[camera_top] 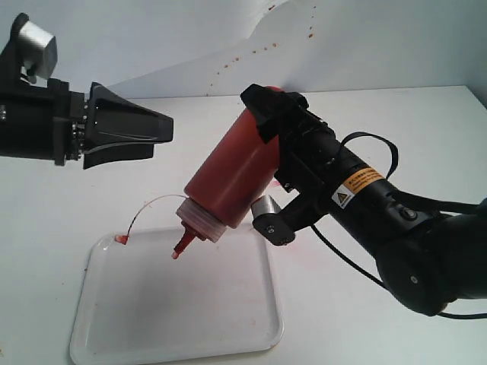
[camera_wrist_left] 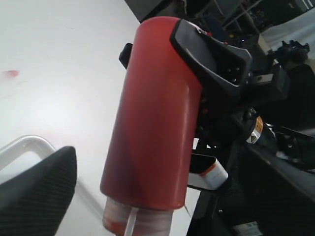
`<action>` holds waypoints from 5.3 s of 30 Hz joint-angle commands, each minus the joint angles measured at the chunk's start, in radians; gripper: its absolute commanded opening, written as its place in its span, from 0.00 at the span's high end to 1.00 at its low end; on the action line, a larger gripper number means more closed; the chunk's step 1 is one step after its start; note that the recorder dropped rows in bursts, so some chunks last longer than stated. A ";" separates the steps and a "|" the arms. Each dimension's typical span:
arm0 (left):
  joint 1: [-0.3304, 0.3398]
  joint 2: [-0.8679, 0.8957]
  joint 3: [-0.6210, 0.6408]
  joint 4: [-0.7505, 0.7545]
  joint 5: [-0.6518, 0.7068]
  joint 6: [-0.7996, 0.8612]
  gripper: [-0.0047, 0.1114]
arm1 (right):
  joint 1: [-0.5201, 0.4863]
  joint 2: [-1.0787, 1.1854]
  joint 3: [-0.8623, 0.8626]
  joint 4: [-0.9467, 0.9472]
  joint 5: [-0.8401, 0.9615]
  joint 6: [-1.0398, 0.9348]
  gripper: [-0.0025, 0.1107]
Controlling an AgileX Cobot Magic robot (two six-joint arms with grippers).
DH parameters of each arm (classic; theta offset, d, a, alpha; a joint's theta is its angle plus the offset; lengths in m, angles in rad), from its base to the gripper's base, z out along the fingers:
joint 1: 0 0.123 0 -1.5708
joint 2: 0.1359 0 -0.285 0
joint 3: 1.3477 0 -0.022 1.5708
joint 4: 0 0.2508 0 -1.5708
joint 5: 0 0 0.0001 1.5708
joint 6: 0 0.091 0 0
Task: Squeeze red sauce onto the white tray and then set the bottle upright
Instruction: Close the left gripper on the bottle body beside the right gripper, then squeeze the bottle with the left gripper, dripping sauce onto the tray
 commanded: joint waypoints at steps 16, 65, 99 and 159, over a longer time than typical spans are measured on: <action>-0.181 0.202 -0.118 0.018 0.028 0.067 0.25 | 0.002 -0.016 -0.011 -0.030 -0.038 -0.011 0.98; -0.185 0.289 -0.124 -0.080 0.058 0.096 0.96 | 0.002 -0.016 -0.011 -0.040 -0.059 -0.011 0.98; -0.185 0.289 -0.124 -0.141 0.058 0.201 0.08 | 0.000 -0.016 -0.011 -0.015 -0.024 -0.011 0.98; -0.226 0.295 -0.124 -0.193 0.058 0.172 0.96 | 0.000 -0.016 -0.011 0.011 -0.023 -0.011 0.98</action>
